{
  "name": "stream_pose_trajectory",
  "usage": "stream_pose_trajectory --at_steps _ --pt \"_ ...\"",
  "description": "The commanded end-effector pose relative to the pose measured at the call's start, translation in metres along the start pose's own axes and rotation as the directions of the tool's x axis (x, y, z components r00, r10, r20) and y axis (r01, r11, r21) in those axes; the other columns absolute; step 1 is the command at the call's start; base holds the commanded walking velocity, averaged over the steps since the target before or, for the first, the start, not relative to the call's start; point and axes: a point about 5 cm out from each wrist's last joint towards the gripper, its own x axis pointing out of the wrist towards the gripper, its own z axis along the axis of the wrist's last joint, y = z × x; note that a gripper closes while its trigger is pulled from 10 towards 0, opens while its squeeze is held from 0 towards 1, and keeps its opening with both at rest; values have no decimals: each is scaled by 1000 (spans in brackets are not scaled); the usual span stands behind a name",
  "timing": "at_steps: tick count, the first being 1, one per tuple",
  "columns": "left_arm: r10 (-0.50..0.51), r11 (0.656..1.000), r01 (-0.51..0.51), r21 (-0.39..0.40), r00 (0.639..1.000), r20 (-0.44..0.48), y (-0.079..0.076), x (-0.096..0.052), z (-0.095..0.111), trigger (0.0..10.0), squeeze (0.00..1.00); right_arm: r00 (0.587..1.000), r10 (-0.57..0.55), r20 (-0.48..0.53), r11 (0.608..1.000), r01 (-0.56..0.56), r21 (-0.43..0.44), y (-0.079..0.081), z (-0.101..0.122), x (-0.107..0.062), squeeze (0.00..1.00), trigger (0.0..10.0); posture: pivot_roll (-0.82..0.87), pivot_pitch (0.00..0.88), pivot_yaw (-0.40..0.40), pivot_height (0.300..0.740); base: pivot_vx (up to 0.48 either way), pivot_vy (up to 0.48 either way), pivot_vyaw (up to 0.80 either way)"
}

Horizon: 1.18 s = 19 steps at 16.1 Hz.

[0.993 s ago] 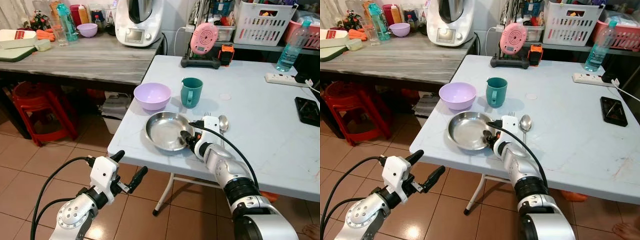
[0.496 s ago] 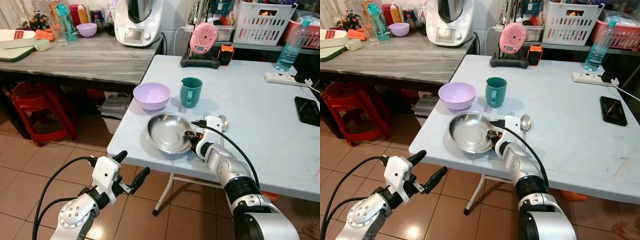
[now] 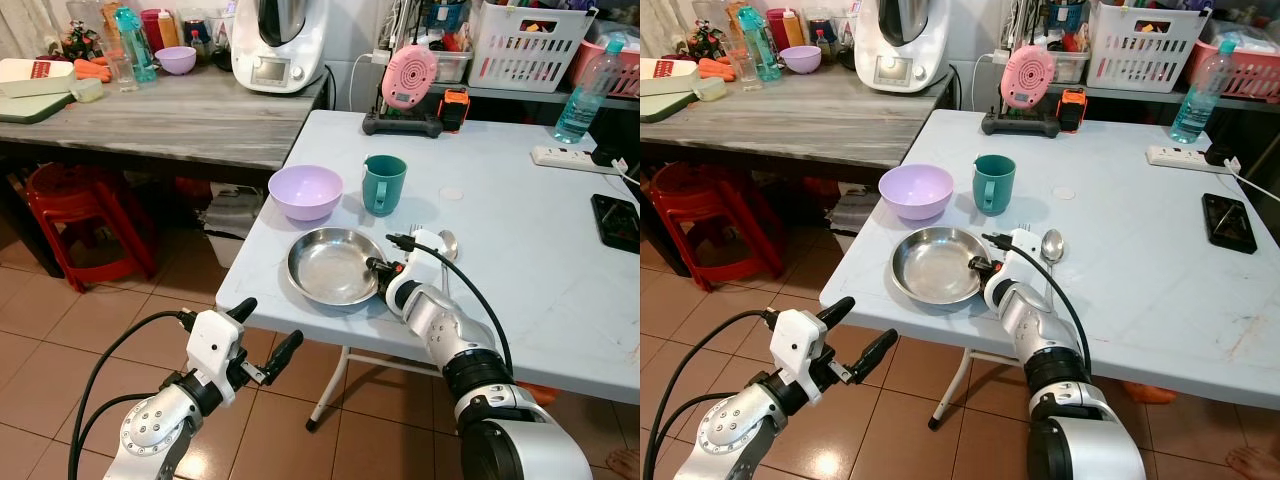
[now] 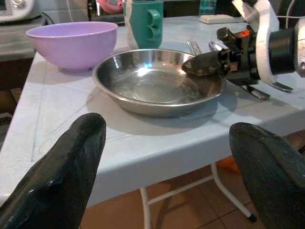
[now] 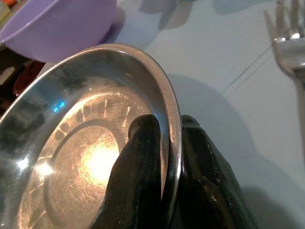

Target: Setting the table

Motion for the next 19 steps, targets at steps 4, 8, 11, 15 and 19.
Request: stream_pose_trajectory --at_steps 4,8,11,15,19 --pt "113 993 -113 34 994 15 13 7 5 10000 0 995 -44 90 999 42 20 -3 16 -5 0 0 81 0 3 740 0 0 0" --pt "248 968 -249 26 968 36 33 16 9 10000 0 963 1 268 993 32 -118 2 34 -29 0 10000 74 0 -2 740 0 0 0" --pt "283 959 -283 -21 958 45 42 21 12 10000 0 941 3 339 987 51 -150 -4 36 -46 0 10000 60 0 -1 740 0 0 0" --pt "284 959 -283 -24 957 54 45 26 14 10000 0 934 -4 357 985 65 -159 -6 32 -62 0 10000 46 0 5 740 0 0 -259" --pt "286 958 -285 -39 956 57 44 27 13 10000 0 934 -10 357 985 70 -155 -5 26 -72 0 10000 45 0 2 740 0 265 -614"
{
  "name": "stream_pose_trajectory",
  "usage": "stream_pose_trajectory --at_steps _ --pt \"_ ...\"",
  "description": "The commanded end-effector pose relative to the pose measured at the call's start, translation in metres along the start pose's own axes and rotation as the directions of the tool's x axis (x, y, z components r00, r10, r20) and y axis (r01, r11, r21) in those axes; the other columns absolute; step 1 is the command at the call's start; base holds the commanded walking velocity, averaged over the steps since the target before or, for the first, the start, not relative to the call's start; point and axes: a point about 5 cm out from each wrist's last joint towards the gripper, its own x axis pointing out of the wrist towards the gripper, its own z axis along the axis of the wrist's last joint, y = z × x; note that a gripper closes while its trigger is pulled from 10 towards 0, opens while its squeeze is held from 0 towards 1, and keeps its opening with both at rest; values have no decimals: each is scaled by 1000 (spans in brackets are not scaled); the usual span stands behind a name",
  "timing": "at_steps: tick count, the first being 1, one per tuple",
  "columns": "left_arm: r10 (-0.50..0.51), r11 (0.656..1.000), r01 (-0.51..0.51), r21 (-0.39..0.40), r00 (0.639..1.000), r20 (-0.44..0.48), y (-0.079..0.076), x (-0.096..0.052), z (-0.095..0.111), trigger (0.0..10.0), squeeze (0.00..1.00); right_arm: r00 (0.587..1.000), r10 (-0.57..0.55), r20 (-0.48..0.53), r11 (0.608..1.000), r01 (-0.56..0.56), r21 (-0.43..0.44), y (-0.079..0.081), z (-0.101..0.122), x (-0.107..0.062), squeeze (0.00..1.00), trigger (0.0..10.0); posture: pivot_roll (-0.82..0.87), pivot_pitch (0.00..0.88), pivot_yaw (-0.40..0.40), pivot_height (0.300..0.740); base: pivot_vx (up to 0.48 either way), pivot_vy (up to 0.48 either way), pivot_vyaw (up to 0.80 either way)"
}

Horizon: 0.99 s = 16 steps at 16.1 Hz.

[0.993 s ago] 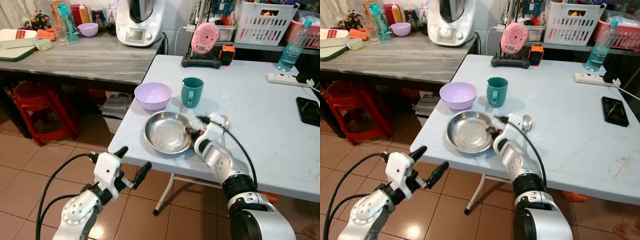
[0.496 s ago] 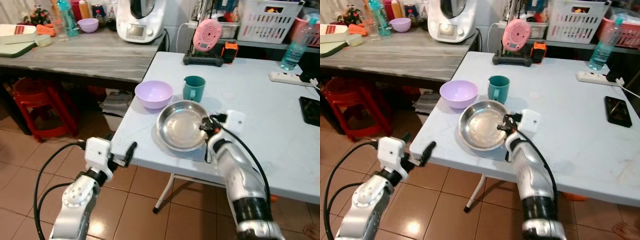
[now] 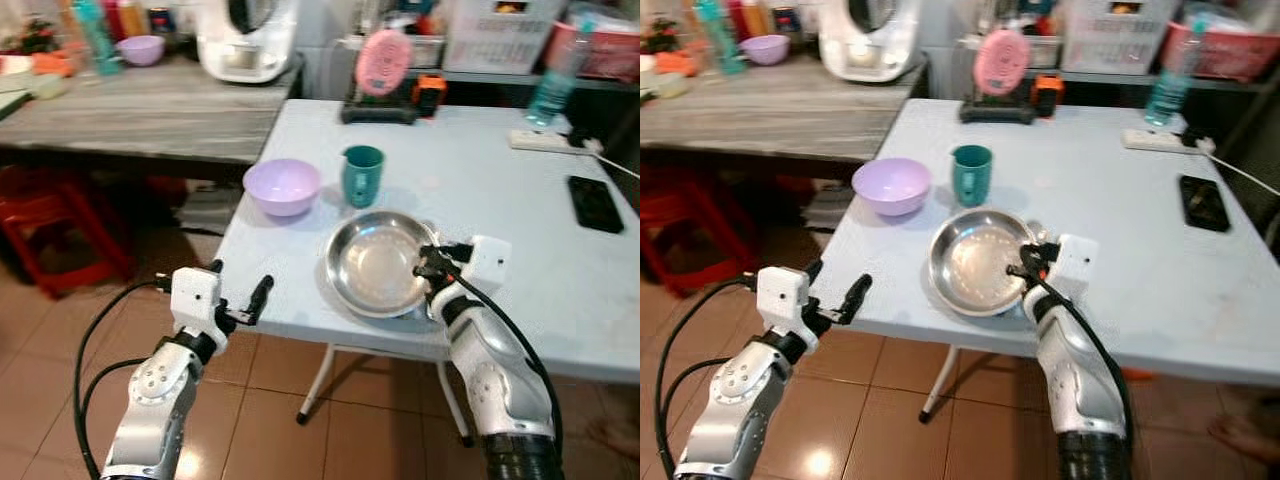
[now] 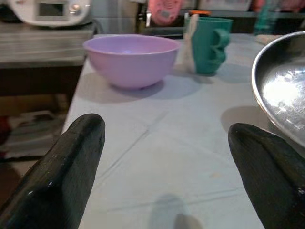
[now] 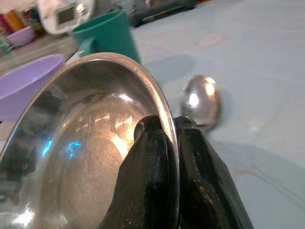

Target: Setting the table

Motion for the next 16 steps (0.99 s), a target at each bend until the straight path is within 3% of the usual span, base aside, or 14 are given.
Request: stream_pose_trajectory --at_steps 1,4,16 --pt "13 1000 -13 11 1000 3 4 0 1 10000 0 999 28 29 1000 -28 -3 8 8 -1 0 10000 45 0 2 740 0 270 -613" --pt "16 1000 -16 10 1000 4 5 0 1 10000 0 999 38 33 999 -38 3 9 8 -3 0 10000 51 0 -2 740 0 285 -644" --pt "4 1000 -4 11 1000 7 3 3 1 10000 0 997 46 60 999 -46 -1 9 10 -5 0 10000 46 0 11 740 0 363 0"
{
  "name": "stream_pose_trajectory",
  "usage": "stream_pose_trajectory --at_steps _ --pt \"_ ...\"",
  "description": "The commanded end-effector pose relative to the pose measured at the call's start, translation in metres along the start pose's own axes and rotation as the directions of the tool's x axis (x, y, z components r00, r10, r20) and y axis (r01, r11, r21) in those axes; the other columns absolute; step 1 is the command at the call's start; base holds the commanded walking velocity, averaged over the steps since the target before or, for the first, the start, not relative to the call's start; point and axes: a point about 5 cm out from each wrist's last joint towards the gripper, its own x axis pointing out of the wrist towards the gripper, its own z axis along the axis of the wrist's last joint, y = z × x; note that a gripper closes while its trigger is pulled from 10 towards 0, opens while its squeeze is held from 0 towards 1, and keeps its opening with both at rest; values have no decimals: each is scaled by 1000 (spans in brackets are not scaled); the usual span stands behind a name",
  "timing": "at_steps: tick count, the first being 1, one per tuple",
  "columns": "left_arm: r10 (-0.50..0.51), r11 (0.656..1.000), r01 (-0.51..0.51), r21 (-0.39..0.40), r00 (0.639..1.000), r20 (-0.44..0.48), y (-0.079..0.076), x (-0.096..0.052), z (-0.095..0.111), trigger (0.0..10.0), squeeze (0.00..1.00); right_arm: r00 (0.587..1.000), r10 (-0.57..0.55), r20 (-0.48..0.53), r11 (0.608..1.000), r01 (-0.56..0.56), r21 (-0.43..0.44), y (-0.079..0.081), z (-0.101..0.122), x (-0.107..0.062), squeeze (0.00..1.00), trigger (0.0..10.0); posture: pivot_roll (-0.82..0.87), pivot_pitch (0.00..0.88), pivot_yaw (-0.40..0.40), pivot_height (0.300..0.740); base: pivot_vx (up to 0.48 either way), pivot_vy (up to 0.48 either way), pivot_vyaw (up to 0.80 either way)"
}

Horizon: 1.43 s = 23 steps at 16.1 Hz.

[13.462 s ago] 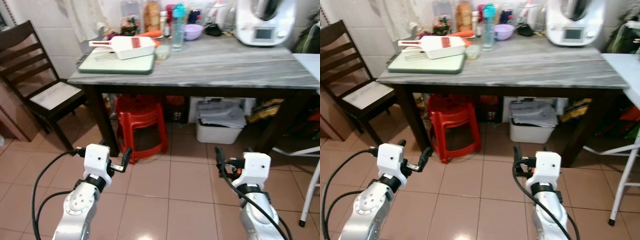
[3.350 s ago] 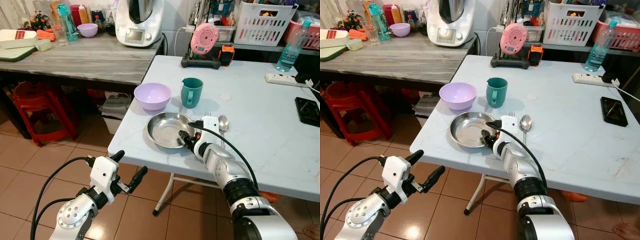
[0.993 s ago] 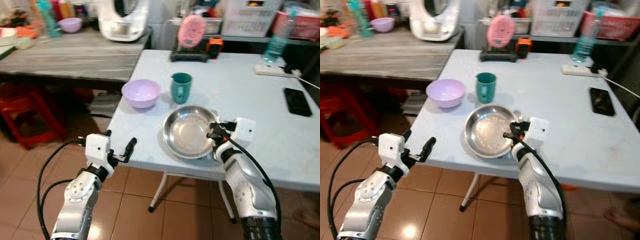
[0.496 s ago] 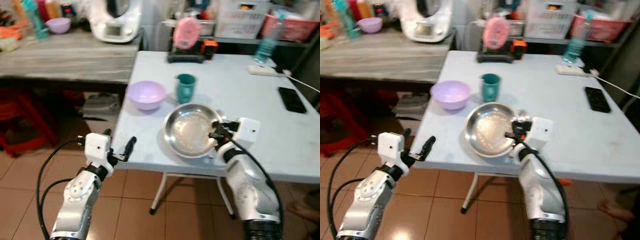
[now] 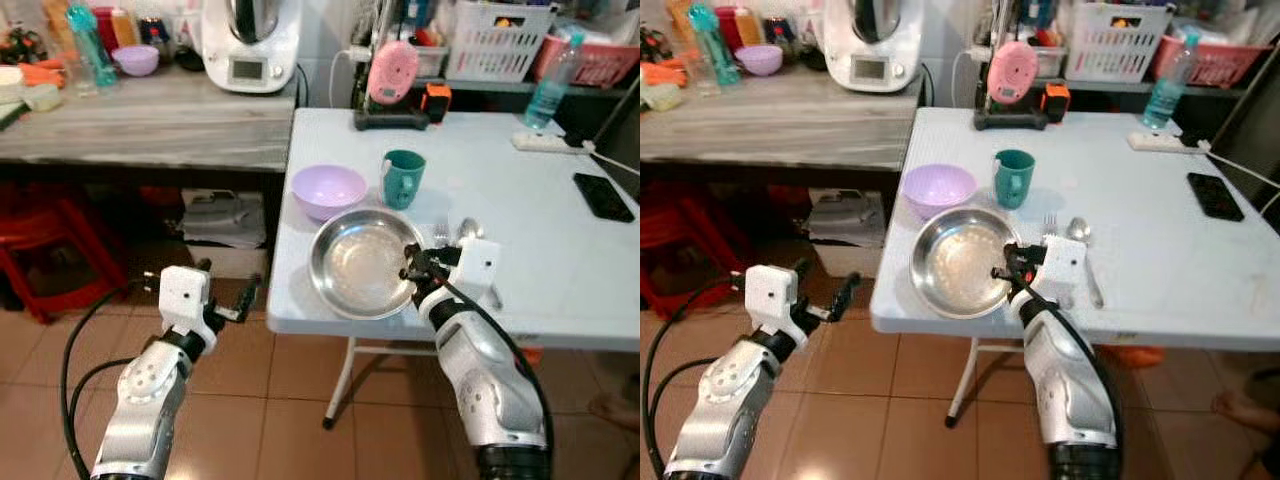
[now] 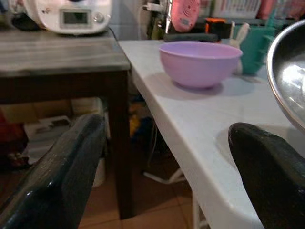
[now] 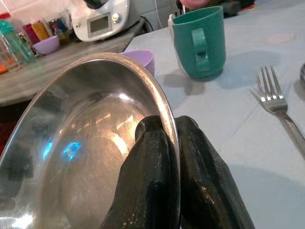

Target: Setting the table

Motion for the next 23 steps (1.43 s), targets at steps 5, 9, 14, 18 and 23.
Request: stream_pose_trajectory --at_steps 5,9,14,18,23 --pt "-10 1000 10 3 1000 4 -4 4 0 10000 0 998 -17 57 1000 17 -13 -8 8 -8 0 10000 45 0 10 740 0 391 0" --pt "33 999 -34 22 999 15 1 5 2 10000 0 996 -14 90 999 18 -37 -14 11 -15 0 10000 43 0 6 740 0 391 0" --pt "89 995 -90 36 996 17 9 3 1 10000 0 994 -6 106 996 15 -90 -21 10 -28 0 10000 42 0 4 740 0 382 0" --pt "94 995 -94 33 996 14 9 4 0 10000 0 993 -19 113 996 29 -88 -23 10 -30 0 10000 42 0 4 740 0 377 0" --pt "91 995 -92 34 996 18 8 7 0 10000 0 988 -19 153 981 47 -188 -25 13 -28 0 10000 40 0 9 740 0 377 0"
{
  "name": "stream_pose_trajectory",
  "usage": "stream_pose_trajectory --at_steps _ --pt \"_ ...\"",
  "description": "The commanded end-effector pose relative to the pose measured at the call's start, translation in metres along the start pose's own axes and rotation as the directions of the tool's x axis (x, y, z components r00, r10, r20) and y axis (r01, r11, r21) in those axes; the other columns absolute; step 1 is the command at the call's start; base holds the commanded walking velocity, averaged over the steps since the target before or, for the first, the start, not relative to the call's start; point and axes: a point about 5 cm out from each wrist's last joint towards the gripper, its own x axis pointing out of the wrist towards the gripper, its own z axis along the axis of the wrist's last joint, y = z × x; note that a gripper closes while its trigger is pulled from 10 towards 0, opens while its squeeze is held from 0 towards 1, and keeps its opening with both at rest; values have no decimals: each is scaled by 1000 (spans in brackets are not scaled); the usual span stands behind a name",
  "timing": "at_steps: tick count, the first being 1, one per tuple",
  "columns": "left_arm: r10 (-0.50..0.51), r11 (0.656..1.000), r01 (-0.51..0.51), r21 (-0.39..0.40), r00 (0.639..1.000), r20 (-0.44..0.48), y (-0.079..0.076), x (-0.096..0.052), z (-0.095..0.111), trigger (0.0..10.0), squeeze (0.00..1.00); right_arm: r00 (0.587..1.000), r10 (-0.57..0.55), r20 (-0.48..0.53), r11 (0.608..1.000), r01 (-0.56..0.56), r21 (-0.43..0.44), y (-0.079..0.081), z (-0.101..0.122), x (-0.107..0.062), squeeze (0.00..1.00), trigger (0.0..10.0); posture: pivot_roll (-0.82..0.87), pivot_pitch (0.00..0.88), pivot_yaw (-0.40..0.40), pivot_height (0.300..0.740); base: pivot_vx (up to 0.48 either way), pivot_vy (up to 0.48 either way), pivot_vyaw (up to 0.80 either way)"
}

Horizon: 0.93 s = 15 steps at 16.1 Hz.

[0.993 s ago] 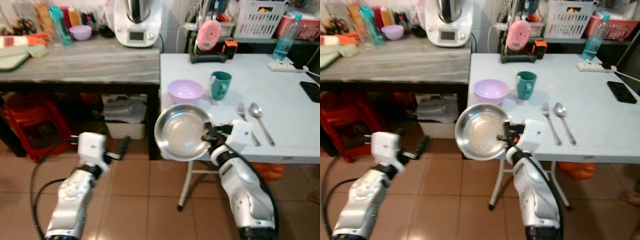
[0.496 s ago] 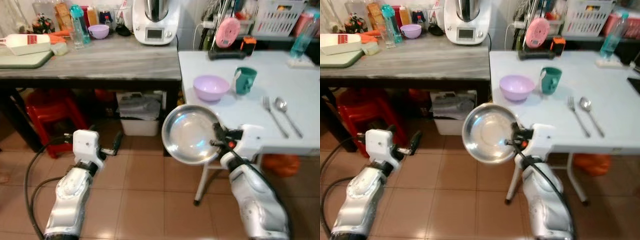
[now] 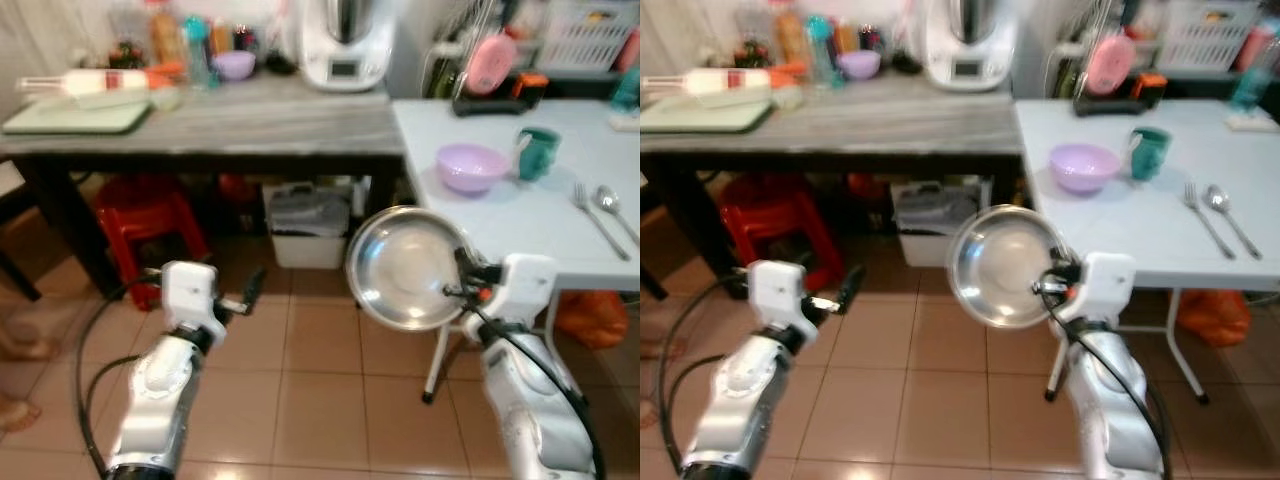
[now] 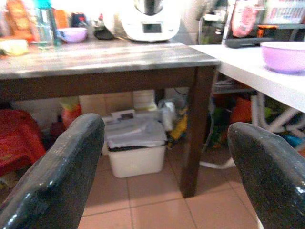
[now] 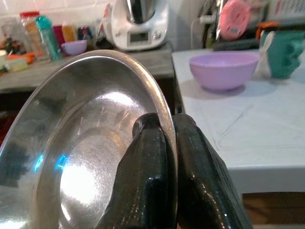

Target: Setting the table

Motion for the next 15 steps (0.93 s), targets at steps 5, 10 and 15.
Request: stream_pose_trajectory --at_steps 5,10,15 --pt "52 998 -52 21 999 6 10 -1 3 10000 0 999 24 30 999 -25 29 8 3 0 0 10000 37 0 11 740 0 131 0" --pt "19 1000 -19 12 1000 11 8 0 5 10000 0 998 53 42 998 -53 16 10 6 1 0 10000 34 0 16 740 0 0 160" --pt "6 1000 -6 5 1000 7 5 0 4 10000 0 998 41 40 999 -42 30 10 4 0 0 10000 31 0 19 740 221 0 320"
